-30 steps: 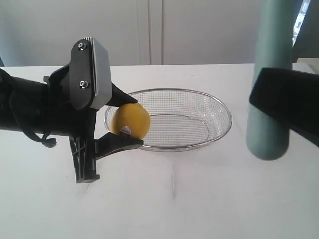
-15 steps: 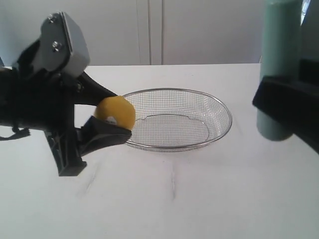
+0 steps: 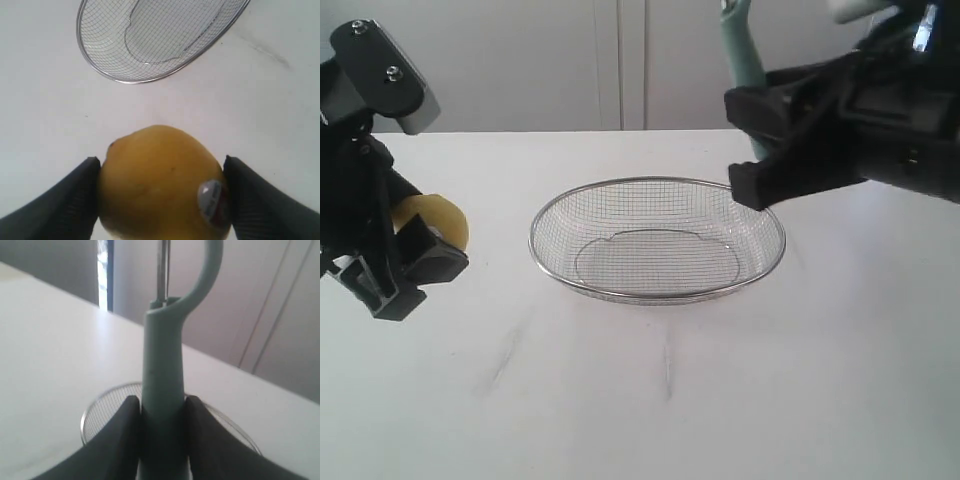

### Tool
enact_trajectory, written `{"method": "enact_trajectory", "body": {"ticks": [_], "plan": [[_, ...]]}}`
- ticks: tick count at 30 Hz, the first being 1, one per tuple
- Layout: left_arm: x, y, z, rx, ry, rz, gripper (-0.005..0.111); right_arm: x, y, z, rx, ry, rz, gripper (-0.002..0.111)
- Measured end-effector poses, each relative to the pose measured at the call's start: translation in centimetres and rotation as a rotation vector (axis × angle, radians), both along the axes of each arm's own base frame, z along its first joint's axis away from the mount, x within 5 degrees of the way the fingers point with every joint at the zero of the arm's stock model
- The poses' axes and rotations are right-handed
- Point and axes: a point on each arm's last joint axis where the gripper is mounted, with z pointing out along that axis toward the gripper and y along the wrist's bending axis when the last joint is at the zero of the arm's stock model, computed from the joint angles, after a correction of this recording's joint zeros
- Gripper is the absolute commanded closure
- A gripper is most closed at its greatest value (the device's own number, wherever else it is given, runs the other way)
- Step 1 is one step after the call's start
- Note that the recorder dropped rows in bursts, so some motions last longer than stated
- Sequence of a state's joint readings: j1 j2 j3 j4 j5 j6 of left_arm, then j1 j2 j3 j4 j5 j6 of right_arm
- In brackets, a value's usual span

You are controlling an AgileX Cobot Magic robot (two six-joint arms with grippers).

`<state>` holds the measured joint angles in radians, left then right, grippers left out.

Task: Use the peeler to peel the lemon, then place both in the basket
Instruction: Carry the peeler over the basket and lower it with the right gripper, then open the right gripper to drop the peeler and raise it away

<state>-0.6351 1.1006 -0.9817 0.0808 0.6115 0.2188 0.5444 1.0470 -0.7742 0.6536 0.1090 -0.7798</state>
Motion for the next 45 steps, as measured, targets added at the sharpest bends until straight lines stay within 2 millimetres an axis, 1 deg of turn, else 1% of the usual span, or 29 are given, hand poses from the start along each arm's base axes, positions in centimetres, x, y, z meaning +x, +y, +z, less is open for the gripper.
{"method": "enact_trajectory", "body": {"ticks": [3, 4, 8, 9, 13, 16, 18, 21, 24, 32, 37, 45], "plan": [[0.0, 0.0, -0.1, 0.006, 0.009, 0.003, 0.107, 4.3, 0.2, -1.6, -0.074, 0.167, -0.025, 0.108], [0.1, 0.0, -0.2, 0.007, 0.01, 0.003, 0.107, 5.8, 0.3, -1.6, -0.095, 0.207, -0.038, 0.108], [0.0, -0.1, -0.2, -0.003, 0.018, 0.006, 0.107, 10.4, 0.5, -2.9, -0.215, 0.353, -0.123, 0.108], [0.1, -0.1, -0.2, -0.005, 0.02, 0.006, 0.107, 11.5, 0.6, -2.9, -0.242, 0.39, -0.159, 0.108], [0.2, -0.2, -0.3, -0.005, 0.023, 0.007, 0.107, 15.1, 1.3, -4.5, -0.323, 0.519, -0.217, 0.108], [0.2, -0.2, -0.3, -0.007, 0.02, 0.006, 0.107, 17.3, 2.1, -6.3, -0.341, 0.557, -0.229, 0.108], [0.2, -0.2, -0.3, -0.007, 0.02, 0.006, 0.107, 18.5, 2.7, -8.1, -0.337, 0.565, -0.229, 0.108], [0.2, -0.2, -0.3, -0.007, 0.02, 0.006, 0.107, 19.5, 3.3, -10.5, -0.327, 0.583, -0.226, 0.108], [0.2, -0.2, -0.3, -0.007, 0.02, 0.006, 0.107, 20.0, 3.7, -12.5, -0.318, 0.63, -0.226, 0.108], [0.2, -0.2, -0.3, -0.007, 0.02, 0.006, 0.107, 20.2, 4.0, -15.7, -0.333, 0.733, -0.228, 0.108], [0.2, -0.2, -0.3, -0.007, 0.02, 0.006, 0.107, 20.1, 4.0, -16.8, -0.355, 0.783, -0.227, 0.108], [0.2, -0.2, -0.3, -0.007, 0.02, 0.006, 0.107, 19.8, 3.9, -17.2, -0.387, 0.802, -0.206, 0.108]]}}
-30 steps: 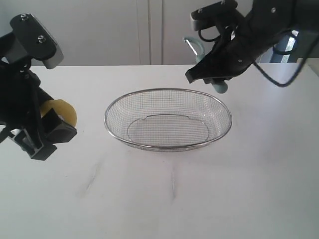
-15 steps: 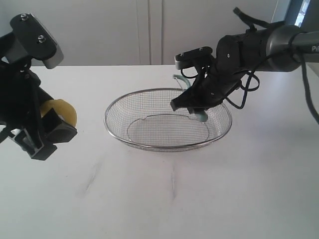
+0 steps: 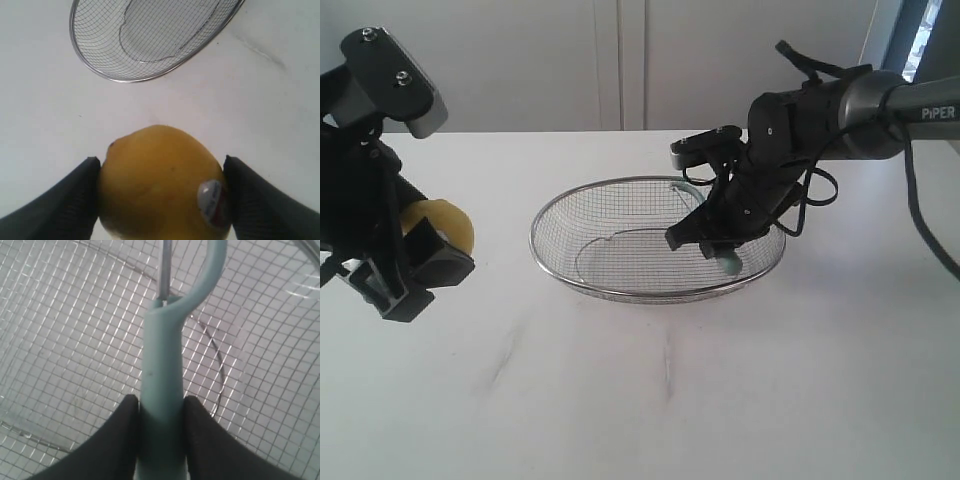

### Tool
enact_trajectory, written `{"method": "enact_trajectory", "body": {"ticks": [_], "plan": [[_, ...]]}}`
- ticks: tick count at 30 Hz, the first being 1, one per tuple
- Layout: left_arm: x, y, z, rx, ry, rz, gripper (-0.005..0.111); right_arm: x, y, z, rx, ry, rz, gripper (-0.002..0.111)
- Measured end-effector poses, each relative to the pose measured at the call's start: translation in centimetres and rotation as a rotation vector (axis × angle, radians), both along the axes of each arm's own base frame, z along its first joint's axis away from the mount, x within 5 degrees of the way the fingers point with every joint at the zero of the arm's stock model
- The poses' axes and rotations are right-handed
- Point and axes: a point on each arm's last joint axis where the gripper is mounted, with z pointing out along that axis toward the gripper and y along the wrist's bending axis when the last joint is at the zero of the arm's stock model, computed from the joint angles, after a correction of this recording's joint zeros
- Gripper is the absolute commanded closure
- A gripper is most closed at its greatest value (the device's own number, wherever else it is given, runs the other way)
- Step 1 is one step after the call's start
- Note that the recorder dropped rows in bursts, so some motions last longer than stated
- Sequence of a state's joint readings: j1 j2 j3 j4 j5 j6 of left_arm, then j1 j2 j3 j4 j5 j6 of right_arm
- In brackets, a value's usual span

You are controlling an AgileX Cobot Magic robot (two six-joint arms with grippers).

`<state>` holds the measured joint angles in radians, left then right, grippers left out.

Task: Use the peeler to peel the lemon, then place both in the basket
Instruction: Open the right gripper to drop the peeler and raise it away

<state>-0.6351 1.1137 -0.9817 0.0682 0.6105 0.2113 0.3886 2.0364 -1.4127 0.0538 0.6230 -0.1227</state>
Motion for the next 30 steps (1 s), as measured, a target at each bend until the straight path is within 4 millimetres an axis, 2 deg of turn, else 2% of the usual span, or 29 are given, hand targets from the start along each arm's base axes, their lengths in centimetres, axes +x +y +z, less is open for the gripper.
{"method": "enact_trajectory", "body": {"ticks": [6, 8, 11, 15, 17, 20, 21, 23, 24, 25, 26, 28, 30], "plan": [[0.0, 0.0, 0.0, 0.0, 0.0, 0.0, 0.107, -0.1, 0.1, -0.8, 0.007, 0.033, -0.004, 0.105], [0.0, 0.0, 0.0, 0.0, 0.0, 0.0, 0.107, -0.2, 0.2, -0.9, 0.012, 0.039, 0.013, 0.098], [0.0, 0.0, 0.0, 0.0, 0.0, 0.0, 0.107, -0.3, 0.5, -1.1, 0.037, 0.052, 0.035, 0.078], [0.0, 0.0, 0.0, 0.0, 0.0, 0.0, 0.107, -0.4, 0.7, -1.1, 0.06, 0.059, 0.04, 0.059], [0.0, 0.0, 0.0, 0.0, 0.0, 0.0, 0.107, -0.4, 0.7, -1.1, 0.061, 0.059, 0.042, 0.055], [0.0, 0.0, 0.0, 0.0, 0.0, 0.0, 0.107, -0.4, 0.7, -0.5, 0.065, 0.049, 0.043, 0.056], [0.0, 0.0, 0.0, 0.0, 0.0, 0.0, 0.107, -0.6, 0.7, 0.4, 0.073, 0.034, 0.044, 0.057], [0.0, 0.0, 0.0, 0.0, 0.0, 0.0, 0.107, -1.3, 0.4, 3.6, 0.091, -0.008, 0.054, 0.065], [0.0, 0.0, 0.0, 0.0, 0.0, 0.0, 0.107, -2.0, 0.2, 5.2, 0.095, -0.009, 0.061, 0.075], [0.0, 0.0, 0.0, 0.0, 0.0, 0.0, 0.107, -3.4, -0.4, 8.0, 0.082, -0.011, 0.084, 0.086], [0.0, 0.0, 0.0, 0.0, 0.0, 0.0, 0.107, -4.6, -1.1, 10.3, 0.054, -0.026, 0.105, 0.092], [0.0, 0.0, 0.0, 0.0, 0.0, 0.0, 0.107, -6.1, -2.3, 12.7, -0.015, -0.049, 0.132, 0.106], [0.0, 0.0, 0.0, -0.004, -0.005, 0.0, 0.107, -7.7, -3.6, 15.3, -0.079, -0.096, 0.135, 0.108]]}}
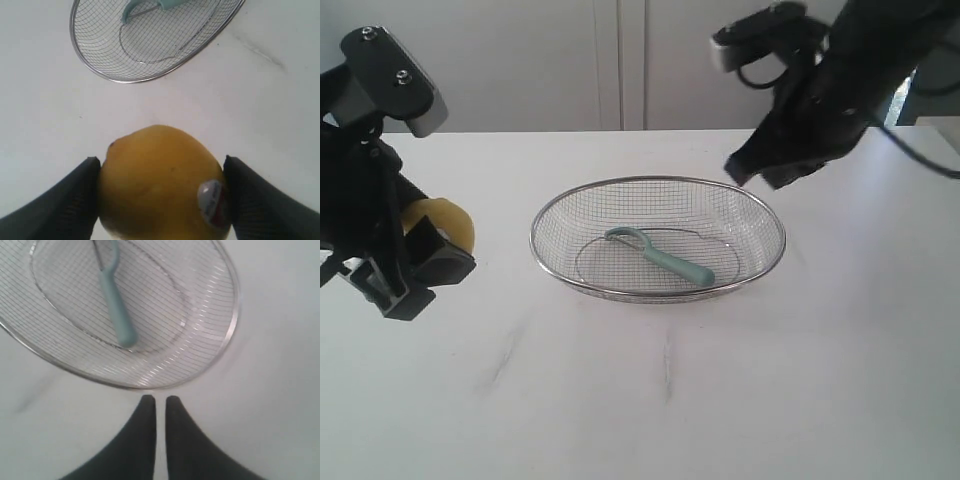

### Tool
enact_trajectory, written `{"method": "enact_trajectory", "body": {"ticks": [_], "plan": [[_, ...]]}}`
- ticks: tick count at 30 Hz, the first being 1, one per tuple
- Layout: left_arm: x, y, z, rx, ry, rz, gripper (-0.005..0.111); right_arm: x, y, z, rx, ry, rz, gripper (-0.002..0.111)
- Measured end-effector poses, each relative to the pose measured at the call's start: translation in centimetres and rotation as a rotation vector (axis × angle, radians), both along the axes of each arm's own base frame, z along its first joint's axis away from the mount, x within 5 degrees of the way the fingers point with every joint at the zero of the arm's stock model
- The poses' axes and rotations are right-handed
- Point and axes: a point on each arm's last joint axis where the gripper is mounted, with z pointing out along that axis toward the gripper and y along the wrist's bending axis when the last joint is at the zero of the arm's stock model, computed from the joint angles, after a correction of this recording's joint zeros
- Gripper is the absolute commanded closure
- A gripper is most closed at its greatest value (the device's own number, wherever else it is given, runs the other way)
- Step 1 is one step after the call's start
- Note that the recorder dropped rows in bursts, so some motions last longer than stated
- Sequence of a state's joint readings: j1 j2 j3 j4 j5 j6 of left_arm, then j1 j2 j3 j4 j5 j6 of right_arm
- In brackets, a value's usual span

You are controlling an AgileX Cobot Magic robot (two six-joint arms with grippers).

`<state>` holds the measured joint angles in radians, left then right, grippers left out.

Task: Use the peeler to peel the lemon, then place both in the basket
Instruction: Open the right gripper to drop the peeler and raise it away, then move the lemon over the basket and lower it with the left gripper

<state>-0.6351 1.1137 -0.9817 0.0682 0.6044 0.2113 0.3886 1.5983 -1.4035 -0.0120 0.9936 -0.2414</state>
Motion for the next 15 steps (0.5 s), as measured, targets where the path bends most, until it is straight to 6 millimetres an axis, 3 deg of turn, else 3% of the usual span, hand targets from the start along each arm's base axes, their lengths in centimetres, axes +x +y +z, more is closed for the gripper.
{"method": "enact_trajectory", "body": {"ticks": [2, 6, 10, 15], "plan": [[0.0, 0.0, 0.0, -0.002, -0.002, 0.0, 0.107, -1.8, -1.6, 2.2, -0.059, -0.072, -0.021, 0.108], [0.0, 0.0, 0.0, -0.003, -0.004, 0.0, 0.107, -5.9, -4.9, 4.4, -0.124, -0.215, -0.096, 0.108], [0.1, -0.1, -0.1, -0.003, -0.003, 0.0, 0.107, -9.6, -7.6, 3.8, -0.109, -0.39, -0.187, 0.108], [0.8, -0.6, -2.1, -0.008, -0.007, 0.001, 0.107, -12.0, -8.5, 2.5, -0.007, -0.562, -0.215, 0.108]]}}
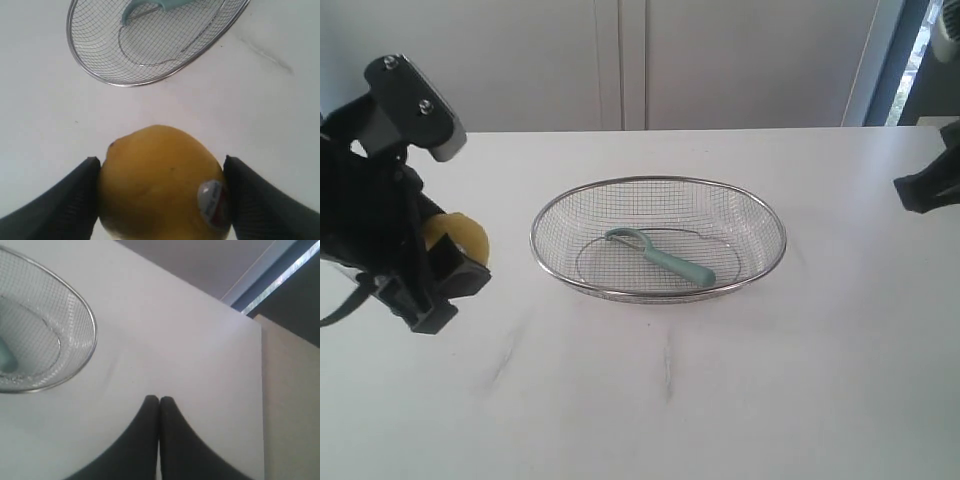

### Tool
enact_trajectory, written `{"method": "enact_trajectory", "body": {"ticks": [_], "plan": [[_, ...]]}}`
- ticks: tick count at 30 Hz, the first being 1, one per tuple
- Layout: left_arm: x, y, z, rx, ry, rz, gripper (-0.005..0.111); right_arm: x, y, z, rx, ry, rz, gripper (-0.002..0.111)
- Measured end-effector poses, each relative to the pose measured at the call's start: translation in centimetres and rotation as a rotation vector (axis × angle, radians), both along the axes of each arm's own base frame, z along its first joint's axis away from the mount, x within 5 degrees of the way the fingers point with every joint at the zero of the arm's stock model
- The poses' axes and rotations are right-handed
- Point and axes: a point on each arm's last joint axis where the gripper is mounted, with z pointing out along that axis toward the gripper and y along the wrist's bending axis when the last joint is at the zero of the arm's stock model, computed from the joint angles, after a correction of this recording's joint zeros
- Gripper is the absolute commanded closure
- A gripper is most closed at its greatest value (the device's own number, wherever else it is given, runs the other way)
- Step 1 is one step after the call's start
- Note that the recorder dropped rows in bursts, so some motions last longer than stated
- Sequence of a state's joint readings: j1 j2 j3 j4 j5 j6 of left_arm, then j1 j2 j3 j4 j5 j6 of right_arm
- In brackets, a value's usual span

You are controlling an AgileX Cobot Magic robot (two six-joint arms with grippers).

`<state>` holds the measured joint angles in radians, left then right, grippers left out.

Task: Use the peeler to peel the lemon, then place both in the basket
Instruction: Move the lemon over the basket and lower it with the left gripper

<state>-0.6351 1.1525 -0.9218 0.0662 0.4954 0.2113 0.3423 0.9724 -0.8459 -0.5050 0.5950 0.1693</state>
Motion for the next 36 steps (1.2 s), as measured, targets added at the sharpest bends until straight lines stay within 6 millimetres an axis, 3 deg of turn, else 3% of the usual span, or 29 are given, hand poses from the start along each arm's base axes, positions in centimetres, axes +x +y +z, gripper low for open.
{"method": "enact_trajectory", "body": {"ticks": [5, 9, 16, 20, 26, 36], "plan": [[1.6, -1.4, -1.7, -0.045, 0.013, 0.022, 0.107, -1.5, -0.4, 1.5, 0.061, -0.118, 0.01, 0.108], [3.6, -3.2, -1.2, -0.121, 0.026, 0.058, 0.107, -2.2, -0.6, 2.2, 0.08, -0.16, 0.012, 0.108], [9.0, -7.5, 0.4, -0.078, 0.127, 0.053, 0.107, -2.3, -0.6, 2.2, 0.086, -0.163, 0.009, 0.108], [12.3, -10.1, 0.1, -0.03, 0.214, 0.044, 0.107, -2.3, -0.6, 2.2, 0.091, -0.163, 0.007, 0.108], [16.1, -13.0, -3.5, -0.009, 0.251, 0.047, 0.107, -2.3, -0.6, 2.2, 0.096, -0.162, 0.004, 0.108], [18.5, -14.6, -9.1, -0.005, 0.251, 0.065, 0.107, -2.7, -0.8, 2.5, 0.106, -0.185, 0.007, 0.108]]}}
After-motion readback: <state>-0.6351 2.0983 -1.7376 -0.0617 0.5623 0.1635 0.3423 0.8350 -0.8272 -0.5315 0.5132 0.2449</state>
